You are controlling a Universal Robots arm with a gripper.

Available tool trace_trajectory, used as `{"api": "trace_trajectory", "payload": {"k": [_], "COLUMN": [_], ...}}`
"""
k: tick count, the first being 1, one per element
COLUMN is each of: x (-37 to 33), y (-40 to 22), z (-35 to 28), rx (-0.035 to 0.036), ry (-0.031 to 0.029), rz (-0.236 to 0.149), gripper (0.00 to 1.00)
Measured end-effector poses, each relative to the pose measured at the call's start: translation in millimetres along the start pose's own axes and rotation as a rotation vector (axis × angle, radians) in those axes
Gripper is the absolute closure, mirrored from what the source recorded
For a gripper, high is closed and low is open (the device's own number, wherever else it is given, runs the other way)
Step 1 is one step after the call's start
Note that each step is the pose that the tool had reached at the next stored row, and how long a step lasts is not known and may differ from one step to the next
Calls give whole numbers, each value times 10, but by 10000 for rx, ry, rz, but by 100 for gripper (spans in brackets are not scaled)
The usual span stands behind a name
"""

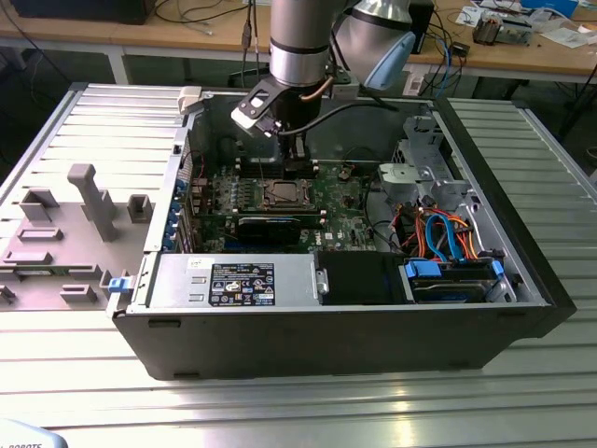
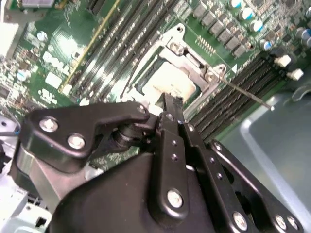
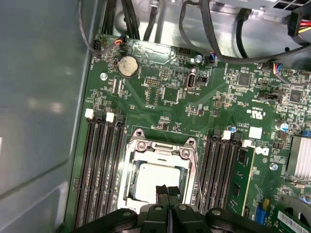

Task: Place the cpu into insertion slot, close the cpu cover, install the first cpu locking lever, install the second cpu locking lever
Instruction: 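Install the first cpu locking lever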

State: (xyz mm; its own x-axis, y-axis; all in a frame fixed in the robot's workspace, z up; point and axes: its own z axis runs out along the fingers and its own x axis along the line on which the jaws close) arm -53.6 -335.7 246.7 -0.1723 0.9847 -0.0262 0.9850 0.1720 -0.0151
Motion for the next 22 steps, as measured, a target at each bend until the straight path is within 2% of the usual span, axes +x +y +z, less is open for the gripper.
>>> {"api": "trace_trajectory", "payload": {"k": [4, 6, 8, 11, 15, 18, 20, 22], "x": [-3, -4, -3, -4, -7, -9, -10, -7], "y": [-2, -2, -3, -7, -8, -11, -25, -66], "z": [-127, -158, -159, -161, -161, -159, -158, -156], "rx": [1, 0, -19, -98, -187, -267, -315, -412], "ry": [0, 0, 0, -17, -39, -57, -67, -91], "rz": [0, 0, -13, -206, -847, -1191, -1279, -1310], "gripper": [89, 89, 89, 89, 89, 89, 89, 89]}}
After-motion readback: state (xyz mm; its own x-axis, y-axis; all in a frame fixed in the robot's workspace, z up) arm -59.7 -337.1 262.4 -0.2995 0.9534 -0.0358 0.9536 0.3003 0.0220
